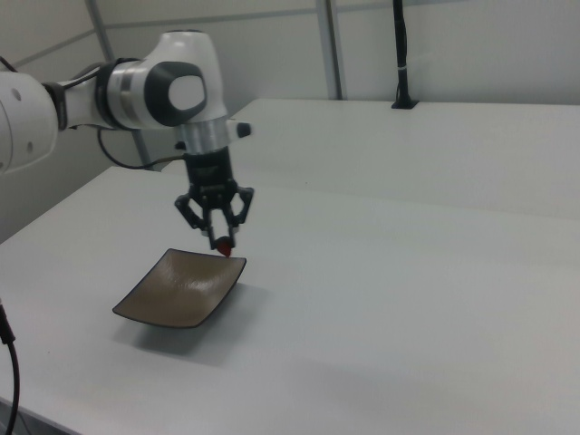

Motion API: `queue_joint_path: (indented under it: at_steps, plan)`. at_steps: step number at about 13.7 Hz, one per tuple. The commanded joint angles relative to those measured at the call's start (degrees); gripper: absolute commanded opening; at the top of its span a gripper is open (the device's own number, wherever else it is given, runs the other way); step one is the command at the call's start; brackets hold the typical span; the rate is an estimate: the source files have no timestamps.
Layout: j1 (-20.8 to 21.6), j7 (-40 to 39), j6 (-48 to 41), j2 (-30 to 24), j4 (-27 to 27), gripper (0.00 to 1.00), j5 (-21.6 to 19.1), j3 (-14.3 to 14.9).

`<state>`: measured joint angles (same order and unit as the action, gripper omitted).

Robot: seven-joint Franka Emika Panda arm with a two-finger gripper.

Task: Strawberries on a ceramic plate
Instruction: 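Lift the strawberry and carry it toward the ceramic plate, then lower the strawberry onto the plate and open the gripper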

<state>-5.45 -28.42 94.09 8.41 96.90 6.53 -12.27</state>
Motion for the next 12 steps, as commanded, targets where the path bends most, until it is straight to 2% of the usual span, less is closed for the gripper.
queue_joint_path:
  at_steps: [1,6,11,12]
  plan:
    - [3.9,7.1,-0.6,0.6,0.6,0.18,-0.6,-0.1]
    - [9.3,16.1,1.7,4.6,2.2,0.19,-1.8,-0.2]
    - [10.3,20.0,9.3,7.7,4.4,0.21,-1.9,-0.2]
    - [11.6,21.0,10.8,8.6,4.8,0.21,-1.9,-0.2]
